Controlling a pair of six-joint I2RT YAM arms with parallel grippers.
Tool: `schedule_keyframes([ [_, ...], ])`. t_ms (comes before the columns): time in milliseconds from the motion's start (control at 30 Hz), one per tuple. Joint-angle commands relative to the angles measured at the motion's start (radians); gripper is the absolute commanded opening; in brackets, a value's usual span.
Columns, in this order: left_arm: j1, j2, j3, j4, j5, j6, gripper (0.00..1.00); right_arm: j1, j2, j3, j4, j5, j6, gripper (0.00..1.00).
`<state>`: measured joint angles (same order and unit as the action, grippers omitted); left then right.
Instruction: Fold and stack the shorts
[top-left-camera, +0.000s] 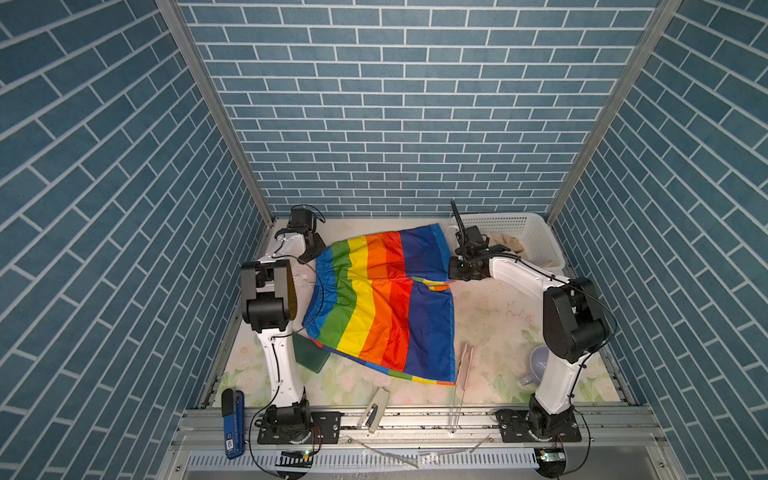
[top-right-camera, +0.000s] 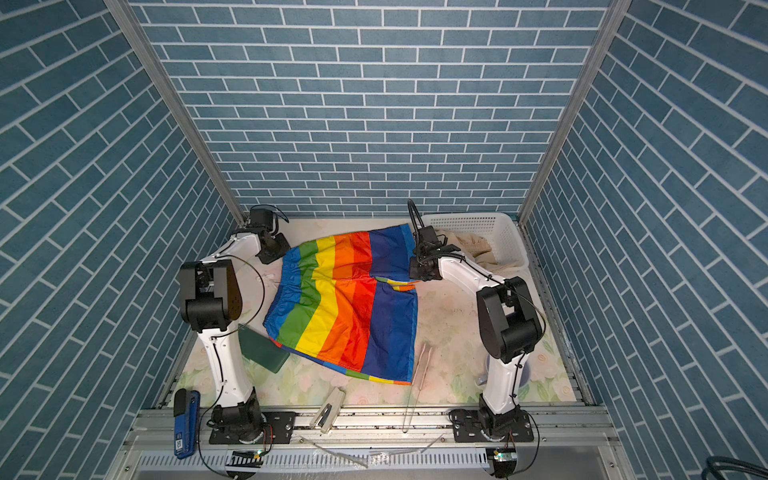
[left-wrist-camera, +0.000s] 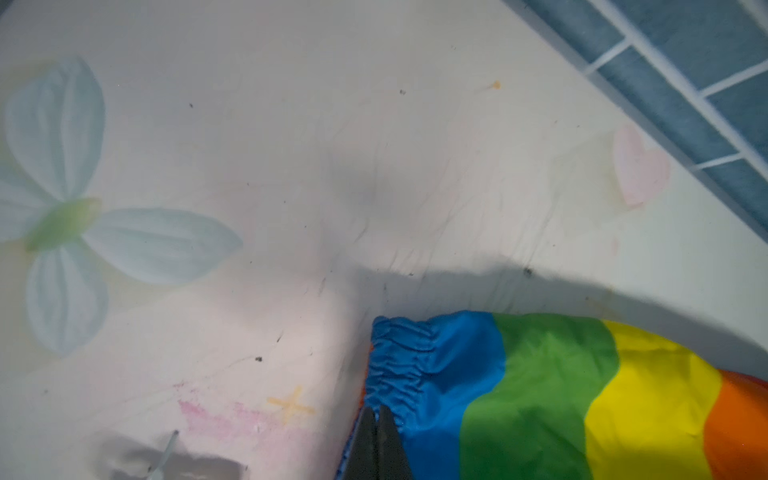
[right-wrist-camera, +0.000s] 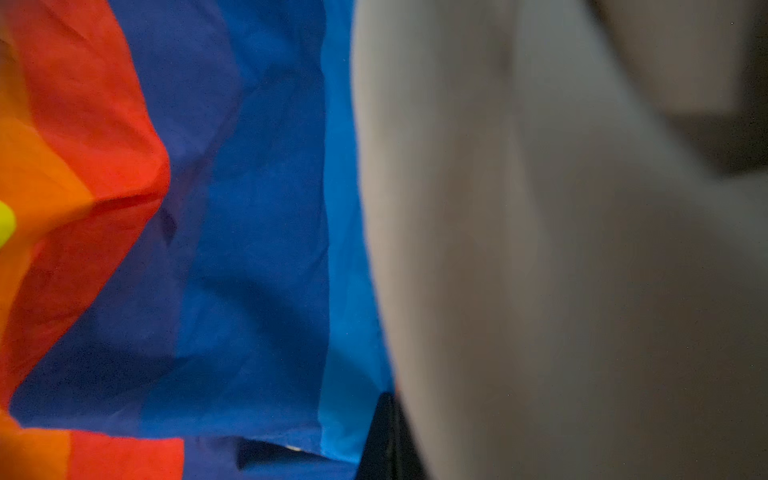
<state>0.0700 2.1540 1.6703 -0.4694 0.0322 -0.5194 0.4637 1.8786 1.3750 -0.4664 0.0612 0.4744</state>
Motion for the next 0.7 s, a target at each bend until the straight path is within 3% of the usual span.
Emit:
schedule_keyframes([
  [0, -0.001, -0.054, -0.023, 0.01, -0.003, -0.009, 0.0, -0.006, 0.046, 0.002, -0.05, 0.126, 0.009, 0.0],
  [33, -0.001, -0.06, -0.031, 0.011, -0.002, -0.011, 0.02, -0.007, 0.049, 0.004, -0.041, 0.116, 0.009, 0.0],
  [100, -0.001, -0.073, -0.049, 0.015, 0.002, -0.013, 0.23, -0.005, 0.05, 0.0, -0.011, 0.08, 0.017, 0.03],
  [167, -0.001, -0.092, -0.074, 0.022, 0.003, -0.019, 0.36, -0.005, 0.044, -0.007, 0.009, 0.055, 0.023, 0.17],
  [400, -0.001, -0.177, -0.167, 0.061, 0.007, -0.045, 0.44, -0.04, 0.069, 0.044, -0.021, 0.091, -0.028, 0.27],
  [667, -0.003, -0.255, -0.232, 0.068, 0.002, -0.053, 0.59, -0.129, 0.132, 0.154, -0.056, 0.023, -0.092, 0.41],
])
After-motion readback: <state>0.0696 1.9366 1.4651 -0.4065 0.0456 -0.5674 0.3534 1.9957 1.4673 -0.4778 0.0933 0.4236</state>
